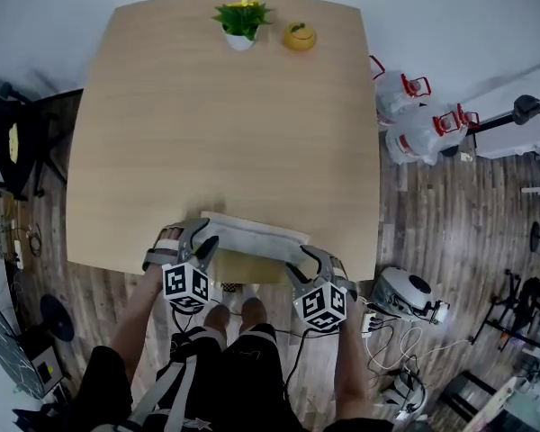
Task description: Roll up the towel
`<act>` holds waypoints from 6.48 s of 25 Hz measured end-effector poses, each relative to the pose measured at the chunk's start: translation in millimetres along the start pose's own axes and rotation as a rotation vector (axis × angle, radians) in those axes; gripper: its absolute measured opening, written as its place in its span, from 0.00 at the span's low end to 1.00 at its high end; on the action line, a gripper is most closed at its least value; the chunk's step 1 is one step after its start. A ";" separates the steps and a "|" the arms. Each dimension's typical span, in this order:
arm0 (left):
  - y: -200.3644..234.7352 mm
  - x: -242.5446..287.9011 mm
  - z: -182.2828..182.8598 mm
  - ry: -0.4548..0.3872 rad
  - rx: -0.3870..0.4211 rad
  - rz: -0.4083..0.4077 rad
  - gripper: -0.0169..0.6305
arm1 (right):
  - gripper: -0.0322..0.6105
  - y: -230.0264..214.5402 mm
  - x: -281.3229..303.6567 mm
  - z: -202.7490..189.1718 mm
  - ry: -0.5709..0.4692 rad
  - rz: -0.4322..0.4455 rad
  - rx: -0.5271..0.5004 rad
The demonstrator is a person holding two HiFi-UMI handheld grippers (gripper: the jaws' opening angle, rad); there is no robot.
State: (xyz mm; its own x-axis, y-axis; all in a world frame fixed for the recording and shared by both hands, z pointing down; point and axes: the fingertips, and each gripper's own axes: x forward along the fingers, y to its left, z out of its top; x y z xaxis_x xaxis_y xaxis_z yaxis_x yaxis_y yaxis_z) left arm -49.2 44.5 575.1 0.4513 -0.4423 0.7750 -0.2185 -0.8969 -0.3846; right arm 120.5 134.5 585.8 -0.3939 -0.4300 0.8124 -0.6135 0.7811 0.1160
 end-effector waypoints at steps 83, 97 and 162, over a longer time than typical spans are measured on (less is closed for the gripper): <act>-70.9 14.4 -41.5 0.259 -0.227 -0.798 0.17 | 0.14 12.7 23.1 -16.0 0.224 0.747 0.322; -57.9 28.0 -36.9 0.300 -0.345 -0.981 0.18 | 0.14 -15.9 34.0 -8.1 0.233 0.916 0.429; 78.5 -193.4 52.0 -0.494 -0.489 0.265 0.04 | 0.29 -21.4 -163.0 144.3 -0.570 -0.494 0.368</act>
State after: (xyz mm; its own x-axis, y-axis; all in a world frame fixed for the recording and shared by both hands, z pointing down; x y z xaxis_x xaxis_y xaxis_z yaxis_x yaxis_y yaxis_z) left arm -108.7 59.8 369.0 0.6415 -0.6939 0.3270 -0.6821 -0.7110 -0.1707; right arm 99.1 122.5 368.4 -0.2460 -0.9240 0.2927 -0.9515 0.2878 0.1088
